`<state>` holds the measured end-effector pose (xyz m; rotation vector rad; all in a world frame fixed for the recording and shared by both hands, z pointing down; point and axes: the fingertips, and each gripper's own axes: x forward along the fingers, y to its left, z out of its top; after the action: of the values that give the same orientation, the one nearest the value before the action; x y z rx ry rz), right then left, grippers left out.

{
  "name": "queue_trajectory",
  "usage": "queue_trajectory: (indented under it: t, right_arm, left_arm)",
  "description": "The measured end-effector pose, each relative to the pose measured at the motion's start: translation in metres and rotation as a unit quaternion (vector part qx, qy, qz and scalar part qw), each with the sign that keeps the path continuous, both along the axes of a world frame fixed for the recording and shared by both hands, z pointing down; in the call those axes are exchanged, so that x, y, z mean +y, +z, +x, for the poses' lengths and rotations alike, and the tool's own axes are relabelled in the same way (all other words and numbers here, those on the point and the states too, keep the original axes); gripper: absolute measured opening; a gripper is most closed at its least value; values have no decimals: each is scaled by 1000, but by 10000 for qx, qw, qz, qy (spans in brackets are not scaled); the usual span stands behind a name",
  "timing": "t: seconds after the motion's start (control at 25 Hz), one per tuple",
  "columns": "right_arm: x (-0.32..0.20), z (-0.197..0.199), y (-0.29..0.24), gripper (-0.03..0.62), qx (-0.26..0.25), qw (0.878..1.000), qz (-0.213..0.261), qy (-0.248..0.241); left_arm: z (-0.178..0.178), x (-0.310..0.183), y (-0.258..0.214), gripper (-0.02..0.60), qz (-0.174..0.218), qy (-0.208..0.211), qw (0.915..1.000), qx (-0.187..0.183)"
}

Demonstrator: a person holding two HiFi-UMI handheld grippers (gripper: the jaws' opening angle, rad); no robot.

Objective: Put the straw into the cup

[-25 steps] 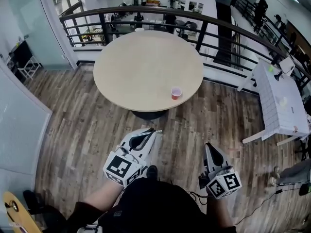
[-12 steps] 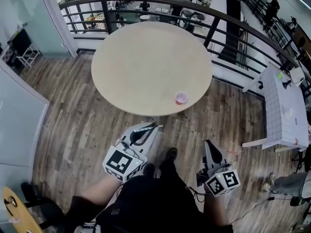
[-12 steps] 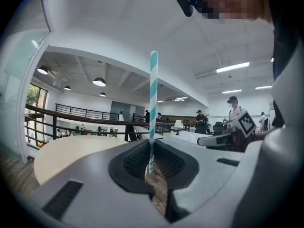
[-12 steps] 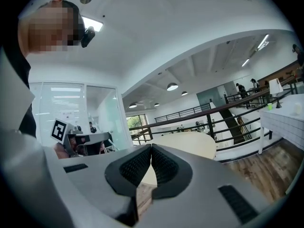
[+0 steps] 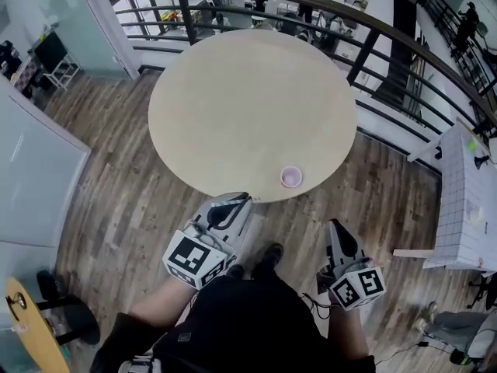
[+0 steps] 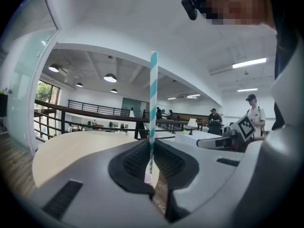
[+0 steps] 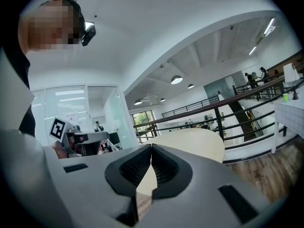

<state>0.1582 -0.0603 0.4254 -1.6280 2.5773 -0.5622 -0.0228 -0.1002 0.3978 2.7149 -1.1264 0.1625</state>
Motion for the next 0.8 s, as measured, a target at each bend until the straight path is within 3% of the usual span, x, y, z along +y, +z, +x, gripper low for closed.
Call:
queue_trajectory:
  t: [0.36, 0.8]
  right_arm:
    - [-52, 29, 12, 20, 54, 9992, -72, -383]
    - [-100, 26, 25, 21, -18, 9987, -256, -430]
  left_arm:
    - [22, -41, 12, 26, -109, -344, 9992, -160]
    - [54, -85, 41, 26, -270, -164, 9990, -318]
